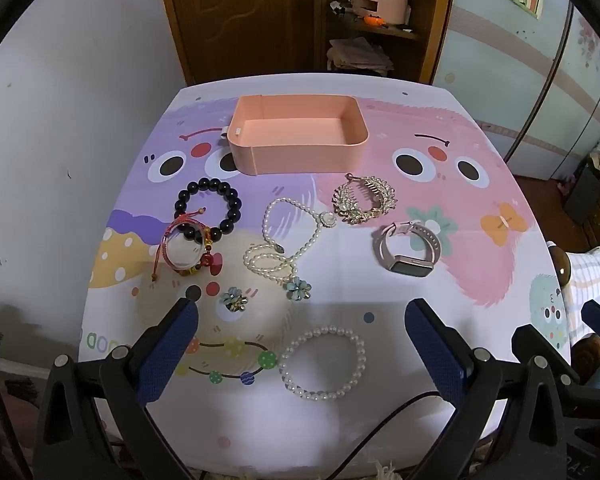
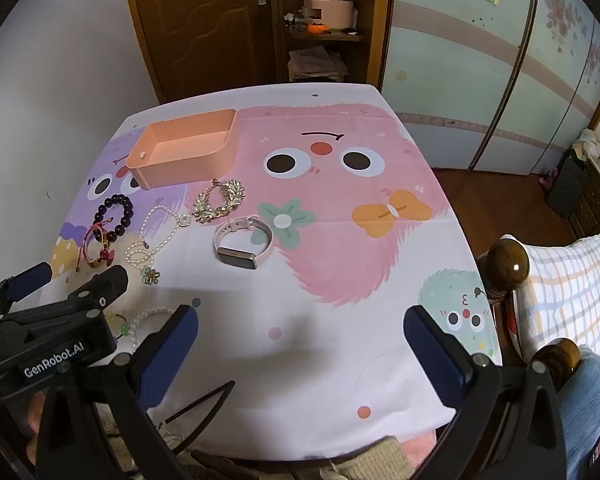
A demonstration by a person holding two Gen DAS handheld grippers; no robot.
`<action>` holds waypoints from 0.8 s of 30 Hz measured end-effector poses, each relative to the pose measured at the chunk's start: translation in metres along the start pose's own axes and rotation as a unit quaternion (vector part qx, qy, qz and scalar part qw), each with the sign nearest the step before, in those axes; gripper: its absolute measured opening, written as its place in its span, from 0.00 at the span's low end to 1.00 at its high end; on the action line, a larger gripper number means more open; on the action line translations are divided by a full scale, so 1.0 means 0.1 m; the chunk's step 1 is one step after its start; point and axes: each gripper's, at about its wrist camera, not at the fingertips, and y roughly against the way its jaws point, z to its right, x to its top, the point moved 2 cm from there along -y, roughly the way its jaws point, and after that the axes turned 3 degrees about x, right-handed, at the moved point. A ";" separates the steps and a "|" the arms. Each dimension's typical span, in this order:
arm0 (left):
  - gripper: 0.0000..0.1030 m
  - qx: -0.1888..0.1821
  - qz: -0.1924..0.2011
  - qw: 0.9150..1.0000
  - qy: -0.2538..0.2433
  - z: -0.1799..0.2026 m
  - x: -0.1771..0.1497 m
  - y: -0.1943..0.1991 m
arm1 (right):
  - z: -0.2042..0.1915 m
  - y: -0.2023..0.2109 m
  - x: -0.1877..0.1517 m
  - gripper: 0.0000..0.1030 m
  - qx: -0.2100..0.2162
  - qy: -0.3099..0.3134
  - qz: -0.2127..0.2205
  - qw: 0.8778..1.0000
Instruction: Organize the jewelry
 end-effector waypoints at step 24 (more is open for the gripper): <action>0.98 -0.002 0.002 1.000 0.004 -0.02 0.02 0.03 | -0.04 -0.03 -0.01 1.00 -0.002 0.002 -0.007 1.000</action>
